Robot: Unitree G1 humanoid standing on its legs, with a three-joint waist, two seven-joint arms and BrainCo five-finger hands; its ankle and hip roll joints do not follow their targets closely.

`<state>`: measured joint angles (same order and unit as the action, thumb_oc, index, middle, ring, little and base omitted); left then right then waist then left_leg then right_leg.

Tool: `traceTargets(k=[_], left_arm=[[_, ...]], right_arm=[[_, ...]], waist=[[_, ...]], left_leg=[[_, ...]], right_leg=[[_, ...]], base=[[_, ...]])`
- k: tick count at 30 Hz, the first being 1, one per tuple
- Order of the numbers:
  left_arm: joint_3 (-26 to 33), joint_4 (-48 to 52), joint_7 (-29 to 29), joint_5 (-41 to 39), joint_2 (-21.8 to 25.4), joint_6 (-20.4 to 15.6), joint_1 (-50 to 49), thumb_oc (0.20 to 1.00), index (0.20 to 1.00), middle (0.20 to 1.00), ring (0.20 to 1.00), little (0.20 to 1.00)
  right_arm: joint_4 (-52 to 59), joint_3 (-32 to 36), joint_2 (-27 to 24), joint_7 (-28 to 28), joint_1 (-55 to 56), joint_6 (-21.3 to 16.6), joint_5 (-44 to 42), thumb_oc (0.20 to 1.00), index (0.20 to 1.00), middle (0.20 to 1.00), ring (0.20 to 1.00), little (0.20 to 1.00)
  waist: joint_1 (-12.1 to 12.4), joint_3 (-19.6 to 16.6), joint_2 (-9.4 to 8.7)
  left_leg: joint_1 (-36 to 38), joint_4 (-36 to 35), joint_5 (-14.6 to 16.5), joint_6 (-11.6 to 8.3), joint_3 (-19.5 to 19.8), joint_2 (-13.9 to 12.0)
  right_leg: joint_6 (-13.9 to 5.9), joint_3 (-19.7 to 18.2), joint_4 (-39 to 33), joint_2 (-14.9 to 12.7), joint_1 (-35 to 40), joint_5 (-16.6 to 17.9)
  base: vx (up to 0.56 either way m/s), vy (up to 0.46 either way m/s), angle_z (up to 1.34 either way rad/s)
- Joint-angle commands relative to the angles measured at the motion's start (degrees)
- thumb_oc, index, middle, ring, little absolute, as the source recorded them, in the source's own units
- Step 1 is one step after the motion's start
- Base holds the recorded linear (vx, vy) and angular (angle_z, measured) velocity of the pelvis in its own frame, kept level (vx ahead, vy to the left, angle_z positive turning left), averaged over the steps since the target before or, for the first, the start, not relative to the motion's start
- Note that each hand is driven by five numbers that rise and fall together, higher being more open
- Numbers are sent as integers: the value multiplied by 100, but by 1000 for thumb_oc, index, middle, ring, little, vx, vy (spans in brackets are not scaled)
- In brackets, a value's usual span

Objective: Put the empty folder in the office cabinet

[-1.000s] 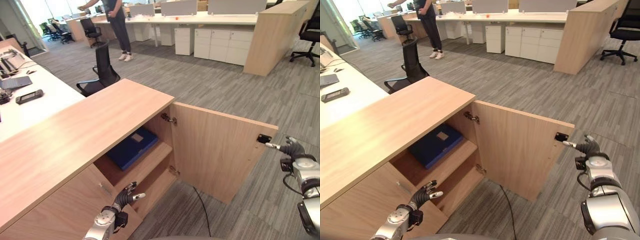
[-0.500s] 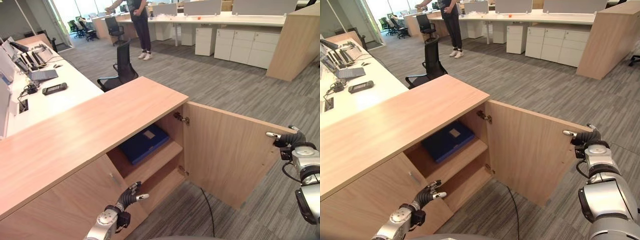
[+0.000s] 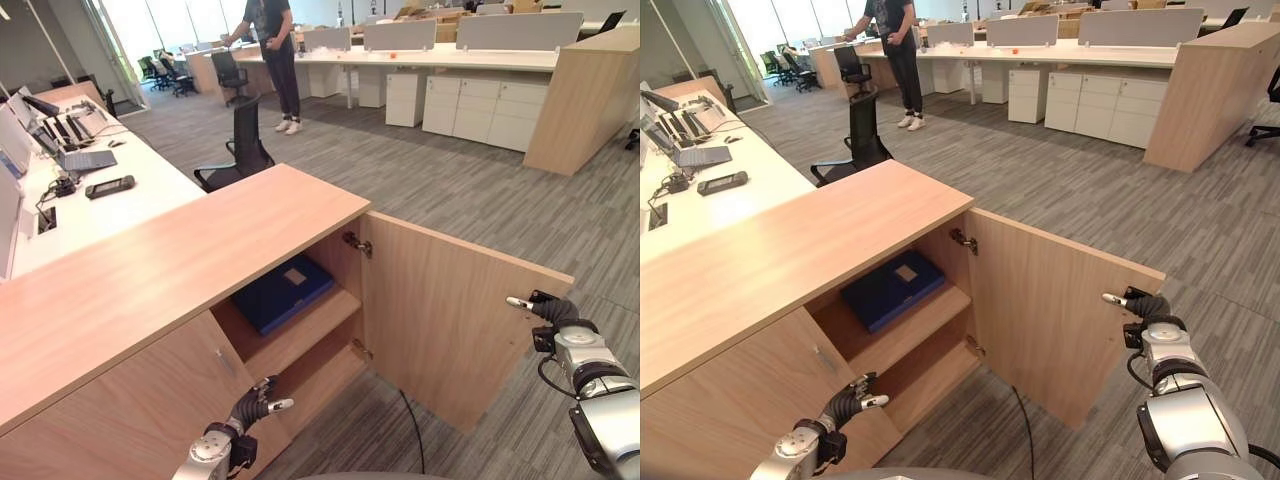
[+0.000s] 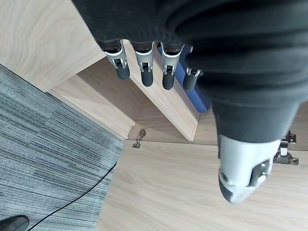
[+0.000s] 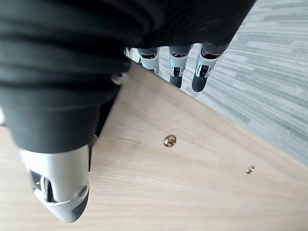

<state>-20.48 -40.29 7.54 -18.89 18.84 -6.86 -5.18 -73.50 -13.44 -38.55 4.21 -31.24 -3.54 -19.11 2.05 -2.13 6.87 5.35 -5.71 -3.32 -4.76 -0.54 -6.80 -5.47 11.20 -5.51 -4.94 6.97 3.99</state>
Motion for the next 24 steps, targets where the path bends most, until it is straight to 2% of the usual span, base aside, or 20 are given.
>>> traceTargets(k=[1, 2, 3, 4, 7, 8, 9, 15, 24], left_arm=[[90, 155, -117, -112, 321, -255, 432, 1000, 1000, 1000, 1000, 1000], [196, 130, -159, -103, 307, -257, 433, 1000, 1000, 1000, 1000, 1000], [194, 130, -159, -102, 308, -258, 428, 1000, 1000, 1000, 1000, 1000], [339, 113, -199, -63, 283, -271, 410, 1000, 1000, 1000, 1000, 1000], [542, 153, -231, 6, 260, -274, 342, 1000, 1000, 1000, 1000, 1000], [541, 154, -231, 6, 260, -273, 341, 1000, 1000, 1000, 1000, 1000], [675, 123, -265, 108, 244, -288, 330, 1000, 1000, 1000, 1000, 1000], [806, -9, -290, 280, 251, -300, 323, 1000, 1000, 1000, 1000, 1000], [903, -389, -383, 451, 224, -291, 214, 1000, 1000, 1000, 1000, 1000]], right_arm=[[449, -286, 969, -375, -151, -178, 4, 1000, 1000, 1000, 1000, 1000], [938, -310, 1071, -429, 152, -212, 4, 1000, 1000, 1000, 1000, 1000], [956, -307, 1071, -424, 168, -203, 7, 1000, 1000, 1000, 1000, 1000], [1665, -317, 1144, -506, 616, -254, 61, 1000, 1000, 1000, 1000, 1000], [2736, -257, 1134, -641, 1417, -286, 253, 1000, 1000, 1000, 1000, 1000], [2738, -256, 1134, -640, 1419, -285, 254, 1000, 1000, 1000, 1000, 1000], [3431, -225, 1213, -777, 2026, -344, 377, 1000, 1000, 1000, 1000, 1000], [4437, -479, 1172, -1051, 2687, -343, 911, 1000, 1000, 1000, 1000, 1000], [5440, -889, 1160, -1378, 2826, -406, 942, 1000, 1000, 1000, 1000, 1000]], waist=[[264, 396, -417], [207, 410, -428], [209, 405, -429], [140, 429, -444], [67, 421, -461], [67, 420, -461], [18, 424, -483], [3, 423, -526], [104, 470, -565]], left_leg=[[-87, 71, 97, -126, 133, 216], [-76, 71, 100, -130, 105, 201], [-76, 71, 100, -130, 104, 201], [-65, 71, 101, -133, 79, 182], [-54, 71, 107, -145, 71, 167], [-55, 71, 107, -145, 71, 167], [-59, 71, 95, -158, 77, 145], [-101, 71, 39, -212, 131, 102], [-164, 71, -79, -323, 189, -14]], right_leg=[[-197, -196, 65, -219, 164, -502], [-193, -214, 73, -213, 150, -499], [-193, -215, 73, -213, 150, -499], [-186, -247, 88, -206, 130, -501], [-177, -251, 99, -197, 133, -517], [-177, -251, 99, -198, 132, -517], [-167, -247, 109, -188, 131, -533], [-138, -200, 115, -142, 121, -572], [-92, -103, 95, -22, 130, -618]], base=[[0, 0, 0], [-20, -10, -7], [-27, -21, -9], [-18, -19, -14], [-10, -12, -4], [-11, -34, -7], [-7, -26, -4], [-16, -31, 2], [-14, -32, 4]])
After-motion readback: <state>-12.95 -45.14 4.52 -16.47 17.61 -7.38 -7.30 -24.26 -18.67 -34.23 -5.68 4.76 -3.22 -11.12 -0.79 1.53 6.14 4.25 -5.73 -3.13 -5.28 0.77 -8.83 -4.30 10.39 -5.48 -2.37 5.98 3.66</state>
